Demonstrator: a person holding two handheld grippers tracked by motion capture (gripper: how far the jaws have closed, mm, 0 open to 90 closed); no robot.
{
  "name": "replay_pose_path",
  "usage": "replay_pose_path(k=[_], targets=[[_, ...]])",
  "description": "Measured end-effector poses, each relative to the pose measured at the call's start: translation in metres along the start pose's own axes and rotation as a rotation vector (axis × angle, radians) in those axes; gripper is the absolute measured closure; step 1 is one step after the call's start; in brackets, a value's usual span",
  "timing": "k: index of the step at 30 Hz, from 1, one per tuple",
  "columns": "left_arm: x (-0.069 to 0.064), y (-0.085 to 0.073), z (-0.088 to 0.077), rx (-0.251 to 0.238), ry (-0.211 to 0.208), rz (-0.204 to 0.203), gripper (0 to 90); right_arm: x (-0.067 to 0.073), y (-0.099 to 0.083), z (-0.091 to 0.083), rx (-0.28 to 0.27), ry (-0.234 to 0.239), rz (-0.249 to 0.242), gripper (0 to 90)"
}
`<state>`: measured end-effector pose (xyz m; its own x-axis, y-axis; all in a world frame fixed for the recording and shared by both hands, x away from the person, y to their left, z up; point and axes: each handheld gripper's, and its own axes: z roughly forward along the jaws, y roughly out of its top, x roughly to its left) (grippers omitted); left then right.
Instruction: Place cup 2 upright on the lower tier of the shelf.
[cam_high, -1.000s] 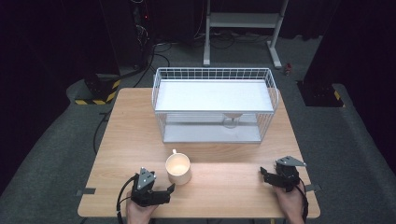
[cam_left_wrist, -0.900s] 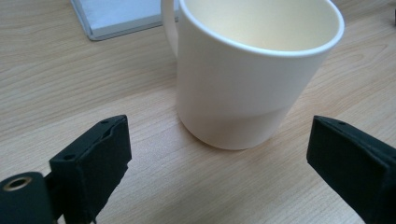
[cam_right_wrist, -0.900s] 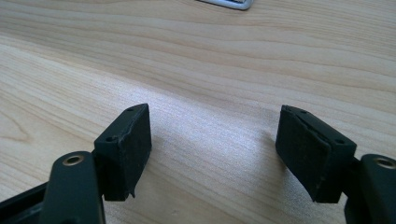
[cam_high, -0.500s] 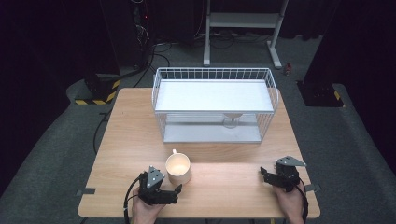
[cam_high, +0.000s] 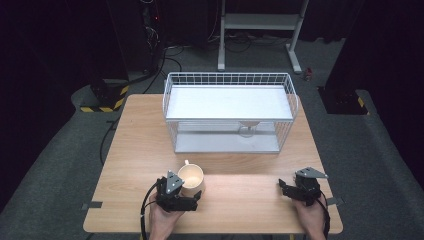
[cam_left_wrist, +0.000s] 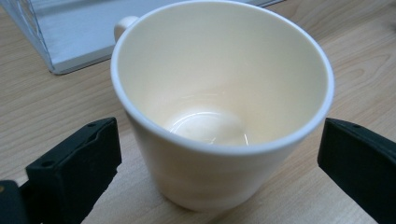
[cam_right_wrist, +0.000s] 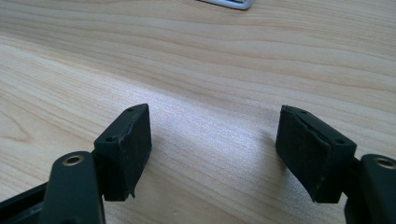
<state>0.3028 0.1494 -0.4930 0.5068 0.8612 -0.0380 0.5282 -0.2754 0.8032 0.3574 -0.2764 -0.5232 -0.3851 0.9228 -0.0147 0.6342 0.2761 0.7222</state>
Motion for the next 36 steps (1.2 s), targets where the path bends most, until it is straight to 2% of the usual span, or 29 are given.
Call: replay_pose_path(k=[12, 22, 36], targets=[[0.0, 0.007, 0.011, 0.003, 0.007, 0.009, 1.3, 0.0, 0.0, 0.0, 0.001, 0.0, -0.002, 26.7], [-0.002, 0.009, 0.017, -0.005, 0.046, 0.026, 7.0, 0.0, 0.0, 0.0, 0.0, 0.001, -0.004, 26.6], [-0.003, 0.008, 0.017, -0.015, 0.049, 0.026, 8.9, 0.0, 0.0, 0.0, 0.0, 0.002, -0.003, 26.5]])
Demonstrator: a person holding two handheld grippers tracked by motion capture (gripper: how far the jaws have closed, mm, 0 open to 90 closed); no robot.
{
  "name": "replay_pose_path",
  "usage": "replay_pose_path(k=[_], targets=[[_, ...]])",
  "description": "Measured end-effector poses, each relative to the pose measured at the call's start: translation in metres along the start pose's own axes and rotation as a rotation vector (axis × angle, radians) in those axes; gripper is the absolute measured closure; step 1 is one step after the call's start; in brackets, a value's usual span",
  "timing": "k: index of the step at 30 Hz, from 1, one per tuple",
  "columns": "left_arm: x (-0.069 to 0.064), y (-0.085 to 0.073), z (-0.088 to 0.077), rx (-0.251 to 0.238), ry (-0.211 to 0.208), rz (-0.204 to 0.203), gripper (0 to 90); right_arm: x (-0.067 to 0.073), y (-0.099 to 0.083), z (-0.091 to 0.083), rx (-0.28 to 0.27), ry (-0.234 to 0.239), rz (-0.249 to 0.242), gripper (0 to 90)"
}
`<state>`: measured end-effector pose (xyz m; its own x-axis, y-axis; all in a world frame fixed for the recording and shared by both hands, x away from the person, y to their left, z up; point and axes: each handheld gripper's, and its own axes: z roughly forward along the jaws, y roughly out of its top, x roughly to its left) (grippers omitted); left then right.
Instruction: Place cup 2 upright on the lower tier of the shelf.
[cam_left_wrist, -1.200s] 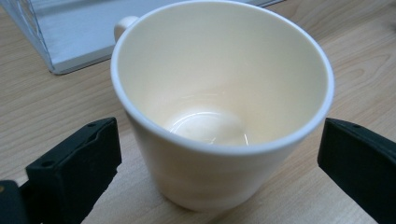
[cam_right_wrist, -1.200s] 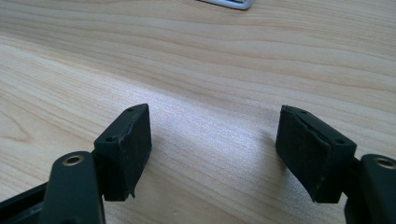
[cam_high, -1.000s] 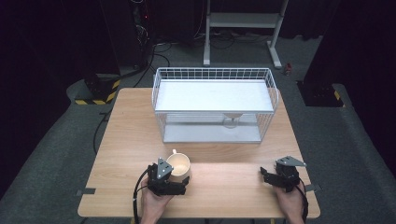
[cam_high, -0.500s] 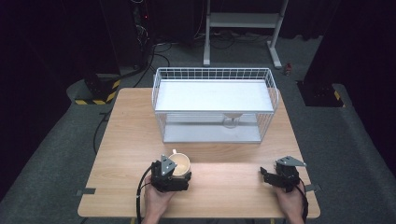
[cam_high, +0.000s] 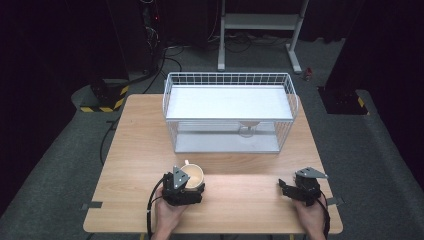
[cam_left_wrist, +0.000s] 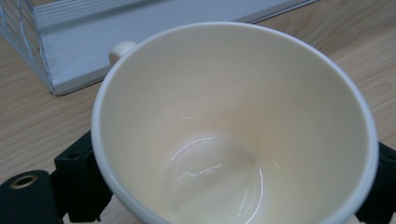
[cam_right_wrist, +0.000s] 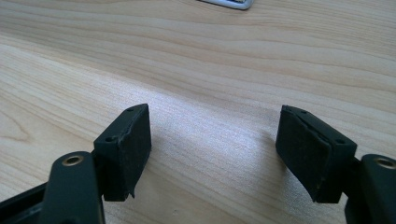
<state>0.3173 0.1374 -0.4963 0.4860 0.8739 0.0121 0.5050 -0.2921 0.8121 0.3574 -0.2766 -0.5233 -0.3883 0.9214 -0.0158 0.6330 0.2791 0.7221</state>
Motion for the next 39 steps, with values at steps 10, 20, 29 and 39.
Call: replay_pose_path(k=[10, 20, 29, 39], targets=[[0.0, 0.004, -0.001, -0.005, 0.001, 0.001, 9.2, 0.0, 0.0, 0.0, 0.0, 0.0, 0.0, 26.5], [0.002, 0.018, 0.002, -0.005, -0.007, 0.005, 9.7, 0.0, 0.0, 0.0, 0.0, 0.0, -0.002, 26.5], [0.003, 0.031, 0.01, -0.003, -0.017, 0.011, 9.9, 0.0, 0.0, 0.0, 0.002, 0.0, 0.002, 26.4], [0.006, 0.045, 0.02, -0.013, -0.021, 0.021, 10.0, 0.0, 0.0, 0.0, 0.002, 0.0, 0.003, 26.4]])
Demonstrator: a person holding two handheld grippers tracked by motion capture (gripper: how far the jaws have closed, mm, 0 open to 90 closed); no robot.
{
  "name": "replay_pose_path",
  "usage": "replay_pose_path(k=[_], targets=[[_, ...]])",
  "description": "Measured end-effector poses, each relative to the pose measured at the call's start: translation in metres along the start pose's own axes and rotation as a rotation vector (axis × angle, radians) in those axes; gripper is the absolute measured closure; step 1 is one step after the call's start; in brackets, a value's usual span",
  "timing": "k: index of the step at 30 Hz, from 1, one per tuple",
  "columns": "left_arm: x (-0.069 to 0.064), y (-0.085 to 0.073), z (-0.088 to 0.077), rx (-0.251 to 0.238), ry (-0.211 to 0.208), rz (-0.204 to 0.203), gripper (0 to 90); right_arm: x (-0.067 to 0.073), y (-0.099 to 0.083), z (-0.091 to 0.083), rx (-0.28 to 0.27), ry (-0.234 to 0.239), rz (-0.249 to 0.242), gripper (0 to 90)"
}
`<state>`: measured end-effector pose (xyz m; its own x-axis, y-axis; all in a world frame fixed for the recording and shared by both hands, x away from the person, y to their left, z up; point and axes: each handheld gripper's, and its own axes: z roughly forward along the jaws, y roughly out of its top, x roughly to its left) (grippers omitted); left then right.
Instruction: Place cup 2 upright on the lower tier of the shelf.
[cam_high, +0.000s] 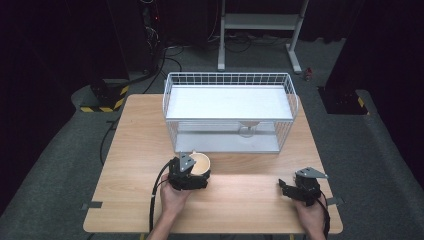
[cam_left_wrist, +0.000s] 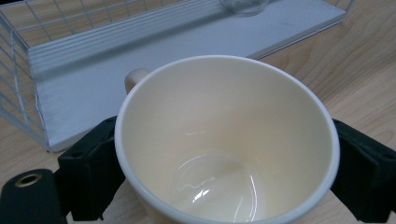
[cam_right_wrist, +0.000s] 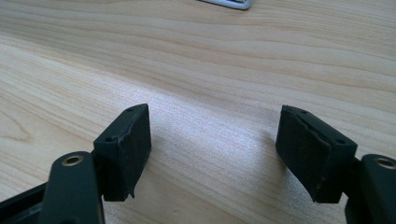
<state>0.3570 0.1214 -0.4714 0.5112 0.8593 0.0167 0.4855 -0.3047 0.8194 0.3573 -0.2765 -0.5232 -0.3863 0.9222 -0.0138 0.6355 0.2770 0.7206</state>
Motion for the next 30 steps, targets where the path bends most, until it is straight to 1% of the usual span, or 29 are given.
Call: replay_pose_path(k=[2, 4, 6, 10, 15, 16, 21, 22, 24, 27, 28, 30], targets=[[0.0, 0.003, 0.002, -0.007, 0.005, 0.007, 10.0, 0.0, 0.0, 0.0, 0.0, 0.0, 0.0, 26.4], [0.001, 0.007, 0.004, -0.011, -0.002, -0.002, 10.0, 0.0, 0.0, 0.0, -0.001, 0.0, -0.001, 26.4], [0.002, 0.01, 0.006, -0.013, 0.001, 0.007, 10.0, 0.0, 0.0, 0.0, 0.0, 0.0, 0.0, 26.4], [0.003, 0.017, 0.009, -0.025, 0.001, 0.003, 10.1, 0.0, 0.0, 0.0, -0.001, 0.0, -0.003, 26.4], [0.005, 0.024, 0.013, -0.025, 0.007, 0.006, 10.1, 0.0, 0.0, 0.0, 0.0, 0.0, -0.001, 26.4], [0.006, 0.028, 0.015, -0.034, 0.008, 0.006, 10.1, 0.0, 0.0, 0.0, 0.0, 0.0, 0.0, 26.4], [0.007, 0.038, 0.024, -0.031, 0.017, 0.011, 10.1, 0.0, 0.0, 0.0, 0.0, 0.0, 0.0, 26.4], [0.007, 0.039, 0.026, -0.036, 0.019, 0.01, 10.1, 0.0, 0.0, 0.0, 0.0, 0.0, 0.0, 26.4], [0.008, 0.042, 0.03, -0.03, 0.019, 0.002, 10.1, 0.0, 0.0, 0.0, 0.0, 0.0, 0.0, 26.4], [0.009, 0.044, 0.035, -0.025, 0.022, 0.007, 10.1, 0.0, 0.0, 0.0, 0.0, 0.0, 0.0, 26.4], [0.009, 0.048, 0.039, -0.022, 0.028, 0.006, 10.1, 0.0, 0.0, 0.0, 0.0, 0.0, 0.0, 26.4], [0.01, 0.049, 0.042, -0.033, 0.033, -0.001, 10.1, 0.0, 0.0, 0.0, 0.0, 0.0, 0.0, 26.4]])
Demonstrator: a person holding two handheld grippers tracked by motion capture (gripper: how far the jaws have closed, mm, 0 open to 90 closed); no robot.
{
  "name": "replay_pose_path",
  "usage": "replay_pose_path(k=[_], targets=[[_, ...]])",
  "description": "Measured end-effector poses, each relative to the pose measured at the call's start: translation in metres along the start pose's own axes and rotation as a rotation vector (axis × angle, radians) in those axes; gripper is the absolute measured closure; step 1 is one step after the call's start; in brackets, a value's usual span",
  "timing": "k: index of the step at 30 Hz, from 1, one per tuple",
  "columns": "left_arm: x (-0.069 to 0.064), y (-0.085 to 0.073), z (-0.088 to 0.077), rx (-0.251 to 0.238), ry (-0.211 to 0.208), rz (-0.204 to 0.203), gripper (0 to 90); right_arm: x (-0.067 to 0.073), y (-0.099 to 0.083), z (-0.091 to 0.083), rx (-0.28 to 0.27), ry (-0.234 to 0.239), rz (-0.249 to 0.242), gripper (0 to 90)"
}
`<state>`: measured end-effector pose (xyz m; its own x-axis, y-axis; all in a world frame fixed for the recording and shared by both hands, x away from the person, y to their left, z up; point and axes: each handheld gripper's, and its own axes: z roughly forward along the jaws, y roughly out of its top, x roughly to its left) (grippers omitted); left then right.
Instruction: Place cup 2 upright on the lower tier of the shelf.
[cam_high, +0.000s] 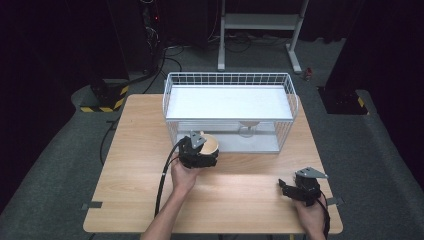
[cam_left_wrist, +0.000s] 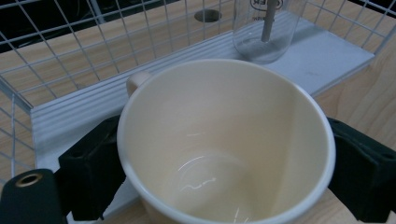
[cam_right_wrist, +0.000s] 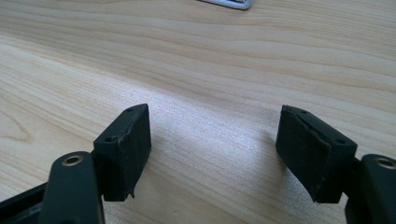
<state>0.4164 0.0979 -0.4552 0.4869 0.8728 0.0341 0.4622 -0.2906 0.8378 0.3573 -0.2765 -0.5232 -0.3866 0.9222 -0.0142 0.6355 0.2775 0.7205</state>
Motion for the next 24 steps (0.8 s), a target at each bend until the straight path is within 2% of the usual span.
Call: replay_pose_path(k=[2, 9, 12, 19, 21, 24], targets=[[0.002, 0.002, 0.004, 0.004, -0.002, -0.015, 10.1, 0.0, 0.0, 0.0, 0.0, 0.0, 0.0, 26.4], [0.004, 0.008, 0.017, 0.001, 0.011, -0.013, 10.2, 0.0, 0.0, 0.0, 0.0, 0.0, 0.0, 26.5], [0.006, 0.008, 0.021, -0.002, 0.012, -0.036, 10.2, 0.0, 0.0, 0.0, 0.0, 0.0, 0.0, 26.4], [0.011, 0.007, 0.027, -0.006, 0.027, -0.045, 10.2, 0.0, 0.0, 0.0, 0.0, 0.0, 0.0, 26.4], [0.013, 0.007, 0.028, -0.009, 0.035, -0.037, 10.2, 0.0, 0.0, 0.0, 0.0, 0.0, 0.0, 26.4], [0.014, 0.006, 0.031, -0.021, 0.031, -0.058, 10.2, 0.0, 0.0, 0.0, 0.0, 0.0, 0.0, 26.4]])
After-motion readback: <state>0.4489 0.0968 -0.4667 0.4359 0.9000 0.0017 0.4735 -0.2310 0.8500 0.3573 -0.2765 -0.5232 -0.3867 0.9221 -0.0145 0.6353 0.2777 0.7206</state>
